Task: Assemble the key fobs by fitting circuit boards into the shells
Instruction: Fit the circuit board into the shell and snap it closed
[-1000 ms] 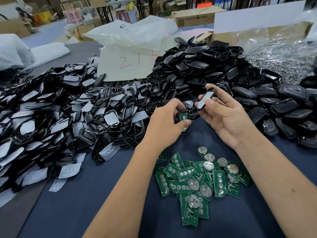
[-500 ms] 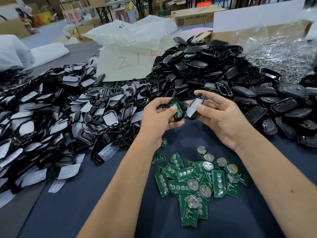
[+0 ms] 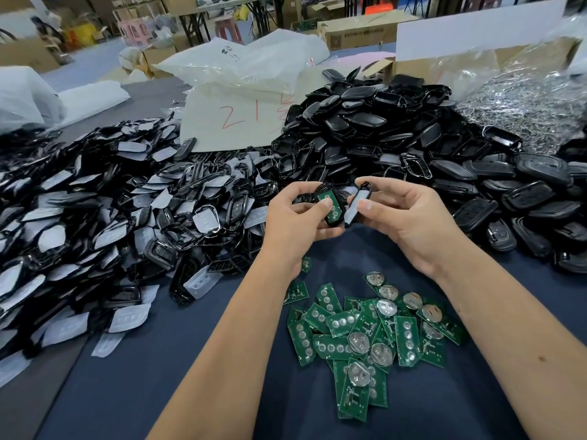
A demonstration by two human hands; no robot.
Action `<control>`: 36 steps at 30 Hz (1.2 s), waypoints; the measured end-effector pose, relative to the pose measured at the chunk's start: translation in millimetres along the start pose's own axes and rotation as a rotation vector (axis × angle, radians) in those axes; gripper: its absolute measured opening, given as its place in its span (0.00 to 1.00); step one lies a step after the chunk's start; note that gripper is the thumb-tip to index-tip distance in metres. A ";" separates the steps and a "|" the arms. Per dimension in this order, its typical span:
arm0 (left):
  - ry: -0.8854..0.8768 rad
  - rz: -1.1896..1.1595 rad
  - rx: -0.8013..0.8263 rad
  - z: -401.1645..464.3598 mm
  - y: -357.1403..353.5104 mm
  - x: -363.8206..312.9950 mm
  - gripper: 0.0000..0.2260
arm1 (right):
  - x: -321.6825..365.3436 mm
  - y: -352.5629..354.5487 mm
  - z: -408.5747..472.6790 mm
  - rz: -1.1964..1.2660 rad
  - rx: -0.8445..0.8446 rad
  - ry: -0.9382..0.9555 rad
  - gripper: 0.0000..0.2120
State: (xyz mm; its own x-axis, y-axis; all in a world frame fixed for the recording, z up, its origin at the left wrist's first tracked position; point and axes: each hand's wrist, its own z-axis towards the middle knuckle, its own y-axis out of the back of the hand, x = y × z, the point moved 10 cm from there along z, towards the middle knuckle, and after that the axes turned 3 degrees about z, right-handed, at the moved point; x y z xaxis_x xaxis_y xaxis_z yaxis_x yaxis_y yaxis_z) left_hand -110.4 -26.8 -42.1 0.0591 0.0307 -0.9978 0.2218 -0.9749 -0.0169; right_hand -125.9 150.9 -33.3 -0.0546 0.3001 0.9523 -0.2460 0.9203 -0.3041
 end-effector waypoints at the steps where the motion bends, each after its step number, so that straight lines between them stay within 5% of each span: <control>1: -0.031 0.032 -0.006 -0.1 0.3 -2.2 0.10 | -0.2 1.3 0.0 -0.024 -0.016 0.006 0.23; 18: -0.169 0.152 -0.074 -5.6 5.6 -18.5 0.14 | 1.0 8.2 2.2 0.075 -0.017 0.062 0.24; 26: 0.093 -0.103 0.159 -11.9 -21.8 -3.9 0.10 | 8.4 2.3 3.1 0.228 0.073 0.100 0.24; 36: 0.078 -0.116 0.161 -15.3 -24.5 -7.7 0.04 | 8.5 -4.9 0.5 0.220 0.127 0.095 0.24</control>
State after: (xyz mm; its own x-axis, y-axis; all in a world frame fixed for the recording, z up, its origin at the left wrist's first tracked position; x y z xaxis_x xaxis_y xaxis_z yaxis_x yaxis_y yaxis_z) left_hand -101.4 0.2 -33.0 0.1185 0.1562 -0.9806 0.0737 -0.9862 -0.1481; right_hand -125.7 148.9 -23.7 -0.0303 0.5170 0.8554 -0.3581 0.7934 -0.4922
